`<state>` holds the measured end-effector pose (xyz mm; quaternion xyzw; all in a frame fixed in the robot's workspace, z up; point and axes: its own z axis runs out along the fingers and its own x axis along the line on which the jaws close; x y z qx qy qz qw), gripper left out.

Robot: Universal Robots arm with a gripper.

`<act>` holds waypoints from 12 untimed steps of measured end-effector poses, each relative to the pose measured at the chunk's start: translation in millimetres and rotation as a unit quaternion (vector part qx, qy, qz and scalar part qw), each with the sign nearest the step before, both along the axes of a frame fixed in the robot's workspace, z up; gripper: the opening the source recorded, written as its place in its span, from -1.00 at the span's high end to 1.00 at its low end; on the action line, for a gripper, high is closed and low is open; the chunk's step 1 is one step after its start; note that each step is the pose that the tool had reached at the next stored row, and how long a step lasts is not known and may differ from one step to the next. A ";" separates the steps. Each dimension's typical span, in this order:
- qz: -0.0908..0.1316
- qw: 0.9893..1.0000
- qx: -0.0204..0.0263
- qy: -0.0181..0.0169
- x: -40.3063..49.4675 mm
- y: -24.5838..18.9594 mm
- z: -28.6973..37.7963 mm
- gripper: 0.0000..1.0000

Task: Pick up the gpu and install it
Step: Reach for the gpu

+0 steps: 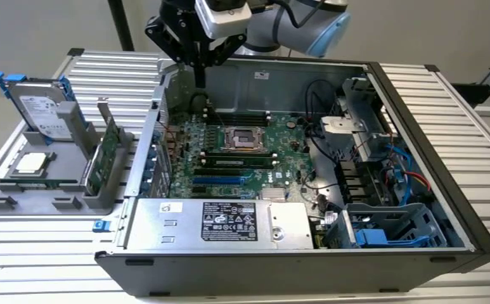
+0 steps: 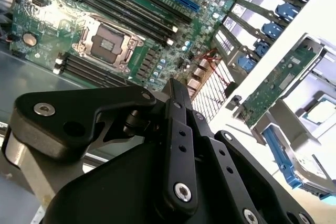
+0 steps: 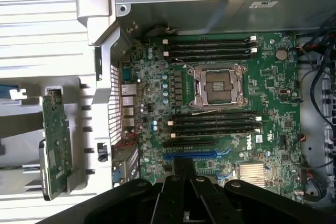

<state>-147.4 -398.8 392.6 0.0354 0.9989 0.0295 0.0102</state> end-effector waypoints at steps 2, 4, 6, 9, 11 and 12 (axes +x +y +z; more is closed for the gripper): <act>0.000 1.000 0.000 0.000 -1.8 0.0 0.0 1.00; 0.000 1.000 0.000 0.000 -3.4 0.0 0.0 1.00; 0.000 1.000 0.000 0.000 -4.9 0.0 0.0 1.00; 0.000 1.000 0.000 0.000 -7.1 0.0 0.0 1.00; 0.000 1.000 0.000 0.000 -8.4 0.0 0.0 1.00; 0.000 1.000 0.000 0.000 -9.1 0.0 0.0 1.00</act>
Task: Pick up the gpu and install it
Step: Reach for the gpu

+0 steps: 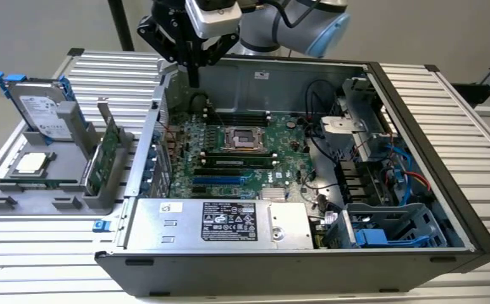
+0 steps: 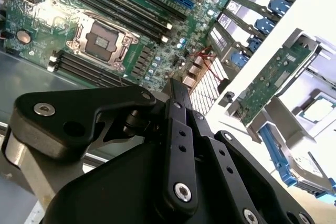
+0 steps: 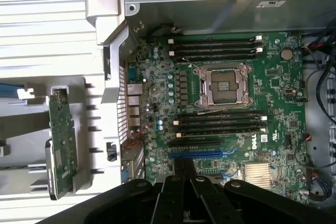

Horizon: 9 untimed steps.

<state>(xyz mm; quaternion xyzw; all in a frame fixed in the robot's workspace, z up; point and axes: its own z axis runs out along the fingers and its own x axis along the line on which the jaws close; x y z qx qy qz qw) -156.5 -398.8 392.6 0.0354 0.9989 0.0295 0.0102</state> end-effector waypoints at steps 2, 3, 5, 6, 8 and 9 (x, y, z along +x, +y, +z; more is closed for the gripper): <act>0.000 1.000 0.000 0.000 -1.2 0.0 0.0 1.00; 0.000 1.000 0.000 0.000 -1.8 0.0 0.0 1.00; 0.000 1.000 0.000 0.000 -3.0 0.0 0.0 1.00; 0.000 1.000 0.000 0.000 -3.6 0.0 0.0 1.00; 0.000 1.000 0.000 0.000 -4.9 0.0 0.0 1.00; 0.000 1.000 0.000 0.000 -5.6 0.0 0.0 1.00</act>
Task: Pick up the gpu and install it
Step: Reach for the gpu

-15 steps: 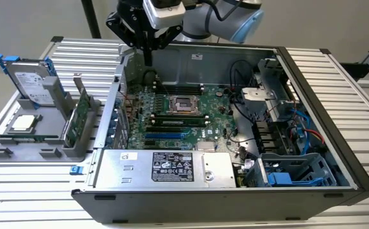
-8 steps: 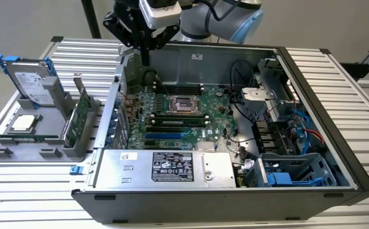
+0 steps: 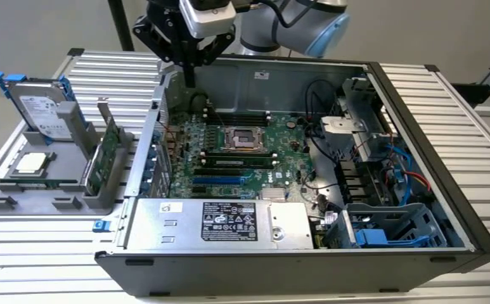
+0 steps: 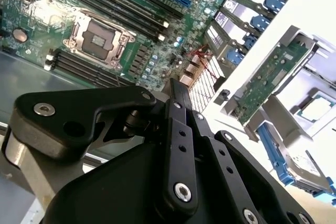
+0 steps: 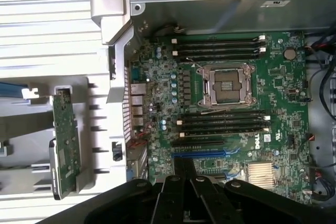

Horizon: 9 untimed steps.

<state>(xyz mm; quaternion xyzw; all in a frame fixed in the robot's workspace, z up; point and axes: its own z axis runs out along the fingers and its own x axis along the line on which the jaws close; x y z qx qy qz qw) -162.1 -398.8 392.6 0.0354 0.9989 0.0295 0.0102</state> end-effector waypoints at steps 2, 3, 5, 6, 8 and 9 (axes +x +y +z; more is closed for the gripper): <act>0.000 1.000 0.000 0.000 -1.4 0.0 0.0 1.00; 0.000 1.000 0.000 0.000 -2.1 0.0 0.0 1.00; 0.000 1.000 0.000 0.000 -3.6 0.0 0.0 1.00; 0.000 1.000 0.000 0.000 -4.4 0.0 0.1 1.00; 0.000 1.000 0.000 0.000 -6.1 0.0 0.0 1.00; 0.000 1.000 0.000 0.000 -6.9 0.0 0.0 1.00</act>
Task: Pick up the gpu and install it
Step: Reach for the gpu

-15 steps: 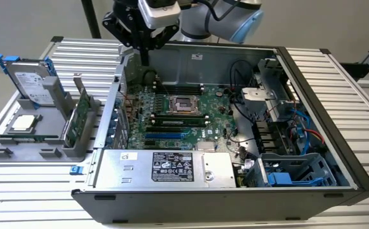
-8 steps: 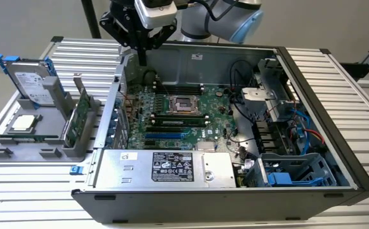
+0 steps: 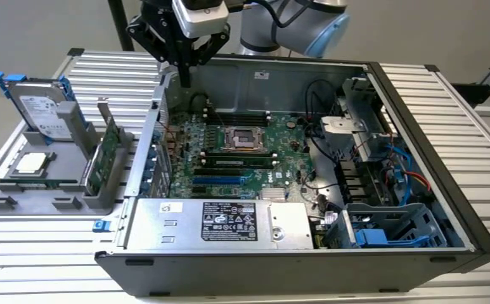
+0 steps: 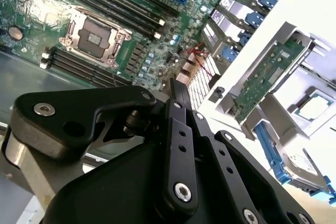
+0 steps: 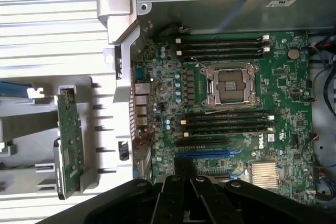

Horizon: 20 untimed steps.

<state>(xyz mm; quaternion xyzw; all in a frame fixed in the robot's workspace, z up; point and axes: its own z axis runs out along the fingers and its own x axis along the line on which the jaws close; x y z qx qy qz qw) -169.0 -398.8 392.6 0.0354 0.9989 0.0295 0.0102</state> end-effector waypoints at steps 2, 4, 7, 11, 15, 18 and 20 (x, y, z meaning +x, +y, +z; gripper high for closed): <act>0.000 1.000 0.000 0.000 -1.7 0.0 0.0 1.00; 0.000 1.000 0.000 0.000 -3.4 0.0 0.0 1.00; 0.000 1.000 0.000 0.000 -5.9 0.0 0.0 1.00; 0.000 1.000 0.000 0.000 -9.3 0.0 0.0 1.00; 0.000 1.000 0.000 0.000 -12.4 0.0 0.0 1.00; 0.000 1.000 0.000 0.000 -14.7 0.0 0.0 1.00; 0.000 1.000 0.000 0.000 -16.2 0.0 0.0 1.00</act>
